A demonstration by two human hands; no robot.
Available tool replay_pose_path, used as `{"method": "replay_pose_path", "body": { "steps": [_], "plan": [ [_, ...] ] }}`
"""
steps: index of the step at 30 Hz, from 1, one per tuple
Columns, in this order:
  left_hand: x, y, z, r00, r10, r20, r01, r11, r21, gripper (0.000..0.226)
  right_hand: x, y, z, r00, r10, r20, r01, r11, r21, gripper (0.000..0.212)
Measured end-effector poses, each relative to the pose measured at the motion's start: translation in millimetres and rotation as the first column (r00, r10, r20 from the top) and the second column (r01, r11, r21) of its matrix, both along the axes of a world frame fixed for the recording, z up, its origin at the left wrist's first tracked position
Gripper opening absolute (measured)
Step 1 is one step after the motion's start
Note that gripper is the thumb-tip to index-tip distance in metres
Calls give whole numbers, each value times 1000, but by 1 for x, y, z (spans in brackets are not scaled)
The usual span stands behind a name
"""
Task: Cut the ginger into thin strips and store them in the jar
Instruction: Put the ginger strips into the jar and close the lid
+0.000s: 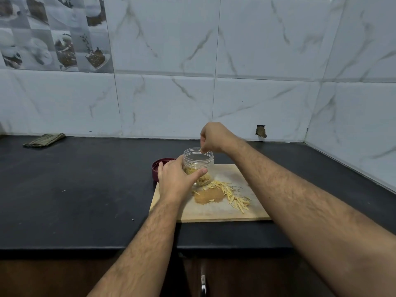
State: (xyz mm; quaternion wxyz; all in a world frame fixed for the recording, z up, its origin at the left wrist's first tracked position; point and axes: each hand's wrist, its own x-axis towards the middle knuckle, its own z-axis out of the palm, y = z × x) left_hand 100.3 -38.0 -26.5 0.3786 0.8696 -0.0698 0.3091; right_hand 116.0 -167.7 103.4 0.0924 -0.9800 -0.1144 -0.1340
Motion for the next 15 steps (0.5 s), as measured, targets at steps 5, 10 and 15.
{"method": "replay_pose_path", "body": {
  "steps": [5,10,15],
  "plan": [
    [5,2,-2,1000,15,-7,-15,1000,6,55,-11,-14,-1,989,-78,127,59,987,149,21],
    [8,2,-6,999,47,-18,-46,999,23,67,-24,-32,-58,979,-150,-137,161,984,71,24],
    [9,2,-6,996,81,-27,-80,996,28,66,-37,-35,-95,980,-73,-186,69,997,-27,26]
  ]
}}
